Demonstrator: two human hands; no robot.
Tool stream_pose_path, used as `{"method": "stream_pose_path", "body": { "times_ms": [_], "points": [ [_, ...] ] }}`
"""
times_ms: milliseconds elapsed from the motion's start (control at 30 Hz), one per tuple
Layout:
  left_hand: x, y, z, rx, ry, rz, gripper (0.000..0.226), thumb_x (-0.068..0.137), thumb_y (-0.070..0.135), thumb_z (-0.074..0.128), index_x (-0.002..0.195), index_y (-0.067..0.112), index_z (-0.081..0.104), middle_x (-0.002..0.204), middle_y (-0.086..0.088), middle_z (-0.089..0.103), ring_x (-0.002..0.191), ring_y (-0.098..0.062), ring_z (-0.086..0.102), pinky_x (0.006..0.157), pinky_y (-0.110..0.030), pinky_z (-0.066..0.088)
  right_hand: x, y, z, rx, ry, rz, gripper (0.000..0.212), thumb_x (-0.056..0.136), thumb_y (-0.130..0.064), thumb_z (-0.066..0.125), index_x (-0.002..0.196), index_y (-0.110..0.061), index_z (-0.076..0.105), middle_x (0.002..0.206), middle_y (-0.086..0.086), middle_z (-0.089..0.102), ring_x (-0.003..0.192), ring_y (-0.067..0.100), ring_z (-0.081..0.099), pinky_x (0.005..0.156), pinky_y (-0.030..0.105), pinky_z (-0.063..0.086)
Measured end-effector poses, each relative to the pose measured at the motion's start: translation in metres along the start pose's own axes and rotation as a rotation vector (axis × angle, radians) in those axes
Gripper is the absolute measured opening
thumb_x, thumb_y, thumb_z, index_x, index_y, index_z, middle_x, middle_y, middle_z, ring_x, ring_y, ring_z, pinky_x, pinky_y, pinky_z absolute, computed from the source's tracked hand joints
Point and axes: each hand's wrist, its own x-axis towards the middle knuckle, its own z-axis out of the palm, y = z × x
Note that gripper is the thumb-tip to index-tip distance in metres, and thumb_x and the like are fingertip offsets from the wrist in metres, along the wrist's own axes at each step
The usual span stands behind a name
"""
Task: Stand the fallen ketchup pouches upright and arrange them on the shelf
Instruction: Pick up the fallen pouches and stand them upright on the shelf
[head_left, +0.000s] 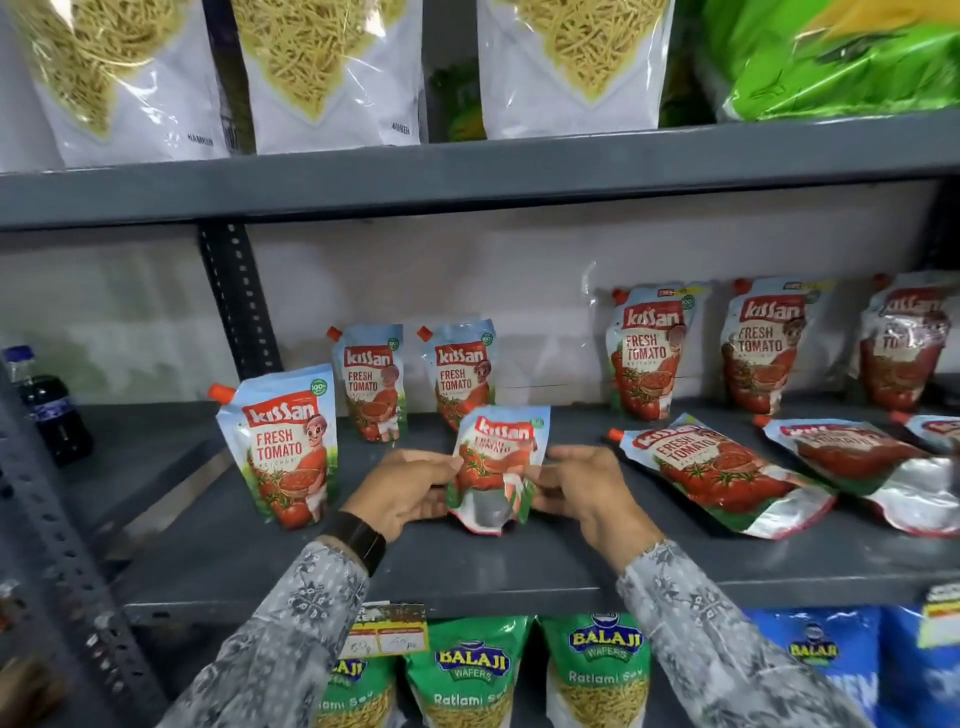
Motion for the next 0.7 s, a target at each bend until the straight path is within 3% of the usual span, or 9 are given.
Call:
{"method": "stream_pose_path", "body": {
  "times_ms": [133,267,367,500,600,700],
  "points": [
    [-0.001,0.015,-0.002,-0.004,0.078,0.255,0.009,0.095,0.014,0.072,0.102,0.01,0.076,0.085,-0.002,0.076,0.065,-0.011,0.064,0.055,-0.022,0.059,0.008,-0.023,0.003,-0.004,0.036,-0.159,0.012,0.088,0.007,0.073,0.098,-0.001,0.075,0.088,0.015,0.082,0.068,0.023,0.077,0.059,0.035,0.065],
    [0.005,0.016,-0.001,0.047,0.112,0.412,0.007,0.092,0.011,0.074,0.099,0.012,0.075,0.085,-0.001,0.076,0.067,-0.006,0.071,0.06,-0.02,0.06,0.02,-0.025,0.006,-0.059,0.096,-0.314,0.015,0.088,0.007,0.072,0.088,-0.008,0.072,0.089,0.018,0.079,0.08,0.028,0.073,0.077,0.044,0.064],
    [0.013,-0.004,0.001,0.082,0.118,0.418,0.01,0.092,0.007,0.074,0.09,0.016,0.073,0.085,-0.004,0.074,0.075,-0.013,0.072,0.061,-0.02,0.059,0.026,-0.004,0.007,-0.174,0.16,-0.355,0.022,0.088,0.006,0.072,0.08,-0.014,0.069,0.083,0.012,0.076,0.079,0.022,0.068,0.076,0.042,0.062],
    [0.022,-0.028,0.002,0.056,0.089,0.361,0.014,0.093,0.002,0.071,0.091,0.016,0.071,0.084,-0.003,0.072,0.086,-0.022,0.07,0.066,-0.022,0.062,0.028,0.019,0.007,-0.223,0.214,-0.35,0.011,0.09,0.001,0.072,0.085,-0.009,0.071,0.089,0.016,0.078,0.077,0.017,0.068,0.081,0.047,0.064],
    [0.022,-0.027,0.0,0.06,0.098,0.361,0.011,0.094,0.005,0.071,0.094,0.017,0.072,0.086,-0.004,0.074,0.088,-0.022,0.072,0.066,-0.022,0.061,0.028,0.014,0.005,-0.24,0.185,-0.349,0.013,0.09,0.0,0.073,0.085,-0.013,0.072,0.085,0.009,0.078,0.079,0.02,0.07,0.079,0.043,0.064],
    [0.011,-0.022,0.001,0.076,0.223,0.412,0.015,0.095,0.01,0.07,0.106,0.019,0.074,0.092,-0.004,0.077,0.084,-0.02,0.075,0.066,-0.023,0.059,0.019,0.004,-0.008,-0.271,0.166,-0.354,0.021,0.089,-0.003,0.073,0.091,-0.024,0.07,0.079,-0.002,0.076,0.078,0.019,0.072,0.08,0.044,0.066]
  ]
}}
